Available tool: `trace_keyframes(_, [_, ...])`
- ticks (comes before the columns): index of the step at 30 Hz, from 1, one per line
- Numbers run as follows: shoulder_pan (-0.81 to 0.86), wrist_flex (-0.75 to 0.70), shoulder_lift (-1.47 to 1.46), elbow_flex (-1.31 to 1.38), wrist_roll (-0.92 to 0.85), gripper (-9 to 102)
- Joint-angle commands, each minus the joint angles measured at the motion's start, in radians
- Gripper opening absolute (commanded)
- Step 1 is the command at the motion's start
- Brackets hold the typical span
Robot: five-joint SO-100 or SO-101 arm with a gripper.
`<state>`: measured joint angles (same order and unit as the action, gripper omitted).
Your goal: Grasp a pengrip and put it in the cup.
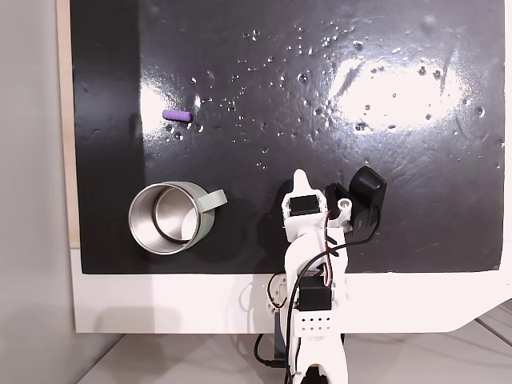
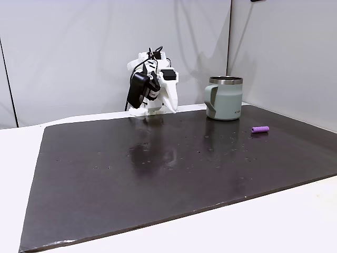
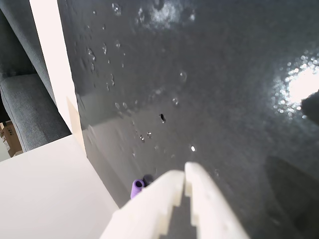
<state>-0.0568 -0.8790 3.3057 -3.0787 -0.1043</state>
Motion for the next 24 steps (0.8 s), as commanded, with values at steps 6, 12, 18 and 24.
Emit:
trace_keyframes(6, [0.028,0.035,0.011,0.006,0.031,0])
trace_keyframes(12, [0.028,0.035,0.011,0.006,0.028,0])
trace_keyframes(18, [-0.009,0.028,0.011,0.011,-0.11,0])
trace_keyframes(24, [-0.014,-0.067,0.011,0.147,-0.27,0])
